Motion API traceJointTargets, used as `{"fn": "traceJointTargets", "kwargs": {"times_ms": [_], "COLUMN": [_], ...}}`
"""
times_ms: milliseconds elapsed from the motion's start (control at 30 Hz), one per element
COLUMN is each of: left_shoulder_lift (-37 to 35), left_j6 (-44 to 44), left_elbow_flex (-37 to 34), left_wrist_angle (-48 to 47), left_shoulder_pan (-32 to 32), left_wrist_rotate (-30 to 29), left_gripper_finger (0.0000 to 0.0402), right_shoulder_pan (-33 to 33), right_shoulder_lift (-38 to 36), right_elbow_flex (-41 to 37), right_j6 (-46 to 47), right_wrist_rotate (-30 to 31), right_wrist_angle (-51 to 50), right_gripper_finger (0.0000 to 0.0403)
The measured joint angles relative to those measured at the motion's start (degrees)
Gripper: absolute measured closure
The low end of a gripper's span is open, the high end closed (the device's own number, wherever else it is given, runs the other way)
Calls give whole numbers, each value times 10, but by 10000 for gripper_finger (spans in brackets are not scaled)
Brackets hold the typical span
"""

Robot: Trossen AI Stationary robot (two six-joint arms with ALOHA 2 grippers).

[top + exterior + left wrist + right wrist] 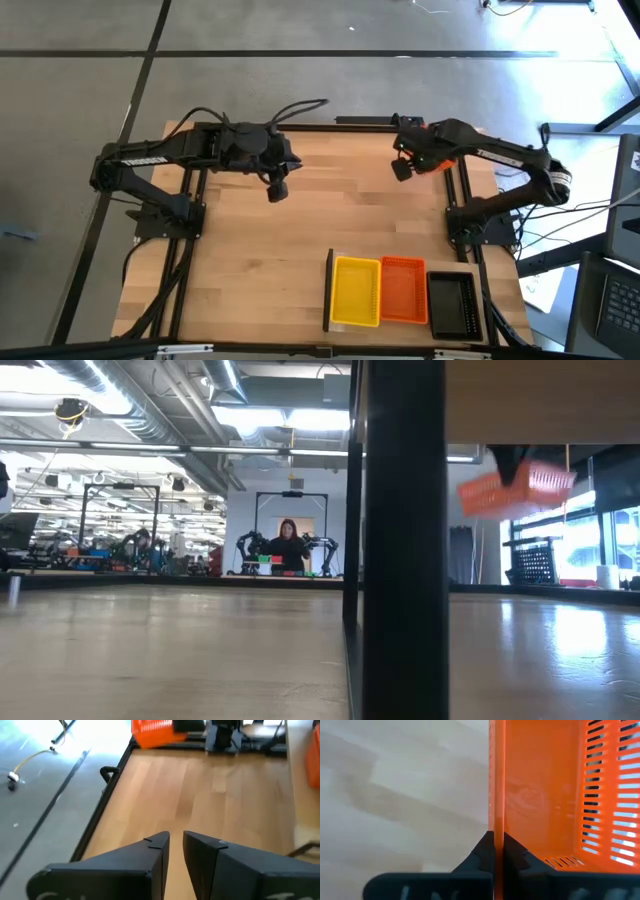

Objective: Stack baskets on shelf by color
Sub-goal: Stack the orange bin on top of the orange bin

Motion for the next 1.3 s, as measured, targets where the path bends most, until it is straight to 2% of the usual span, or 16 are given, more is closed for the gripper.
{"fn": "traceJointTargets", "kwargs": {"times_ms": [100,167,267,400,467,600,700,833,1133,1200,1300], "left_shoulder_lift": [0,0,-2,-3,-3,-3,-3,-3,-3,-3,-3], "left_j6": [45,77,110,123,124,140,142,141,88,67,35], "left_elbow_flex": [0,0,0,0,0,0,0,0,0,0,0], "left_wrist_angle": [-13,-13,-17,-24,-25,-24,-22,-21,26,51,85], "left_shoulder_pan": [0,1,11,29,39,57,71,88,107,108,108], "left_wrist_rotate": [6,33,78,87,88,89,102,148,323,348,352], "left_gripper_finger": [355,355,355,355,355,355,355,355,355,355,355], "right_shoulder_pan": [70,118,184,250,276,316,335,349,373,376,385], "right_shoulder_lift": [4,12,20,32,38,44,47,48,48,48,48], "right_elbow_flex": [77,127,189,259,294,349,382,408,415,415,415], "right_j6": [89,140,191,236,245,195,125,-11,-436,-509,-607], "right_wrist_rotate": [0,3,5,-15,-29,-59,-87,-126,-189,-220,-300], "right_wrist_angle": [-79,-110,-111,-113,-112,-113,-113,-113,-113,-113,-113], "right_gripper_finger": [402,402,402,403,403,403,403,403,403,403,403]}}
